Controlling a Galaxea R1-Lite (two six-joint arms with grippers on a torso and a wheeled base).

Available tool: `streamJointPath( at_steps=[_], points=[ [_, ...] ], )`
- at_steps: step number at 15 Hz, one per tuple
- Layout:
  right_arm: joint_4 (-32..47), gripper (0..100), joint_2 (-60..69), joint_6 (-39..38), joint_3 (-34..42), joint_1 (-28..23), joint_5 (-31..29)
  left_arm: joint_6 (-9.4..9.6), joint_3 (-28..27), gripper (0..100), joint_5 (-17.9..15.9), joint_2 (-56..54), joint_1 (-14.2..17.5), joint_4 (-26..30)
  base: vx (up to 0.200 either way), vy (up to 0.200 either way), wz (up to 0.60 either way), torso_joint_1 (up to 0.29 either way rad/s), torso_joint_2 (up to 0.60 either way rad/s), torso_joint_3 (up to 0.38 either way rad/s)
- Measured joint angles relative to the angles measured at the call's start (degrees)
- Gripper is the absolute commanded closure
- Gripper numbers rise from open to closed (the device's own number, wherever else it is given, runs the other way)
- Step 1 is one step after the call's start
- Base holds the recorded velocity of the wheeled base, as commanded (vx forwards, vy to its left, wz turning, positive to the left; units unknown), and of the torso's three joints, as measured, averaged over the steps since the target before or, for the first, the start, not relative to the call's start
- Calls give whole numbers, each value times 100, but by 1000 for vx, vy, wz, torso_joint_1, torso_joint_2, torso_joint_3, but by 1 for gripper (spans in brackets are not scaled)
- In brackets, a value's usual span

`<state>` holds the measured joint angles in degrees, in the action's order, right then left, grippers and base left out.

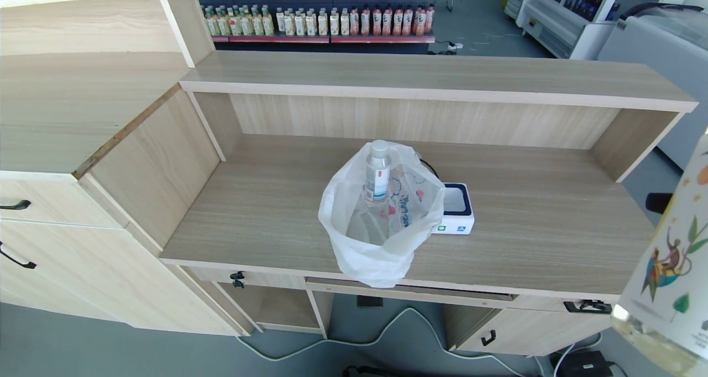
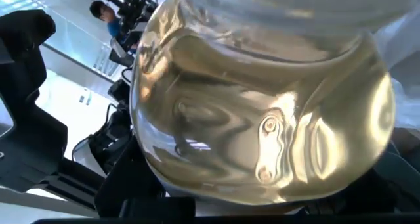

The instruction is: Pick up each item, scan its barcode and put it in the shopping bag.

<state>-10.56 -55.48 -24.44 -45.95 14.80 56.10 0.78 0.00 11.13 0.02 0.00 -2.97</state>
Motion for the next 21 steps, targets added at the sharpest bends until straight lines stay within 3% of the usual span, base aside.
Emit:
streamJointPath(
  at_steps=[9,21],
  points=[
    [121,100,52,230,67,628,-5,-5,0,0,2,0,0,0,0,0,0,0,0,0],
    [372,100,168,233,55,656,-172,-2,0,0,0,0,0,0,0,0,0,0,0,0]
  ],
)
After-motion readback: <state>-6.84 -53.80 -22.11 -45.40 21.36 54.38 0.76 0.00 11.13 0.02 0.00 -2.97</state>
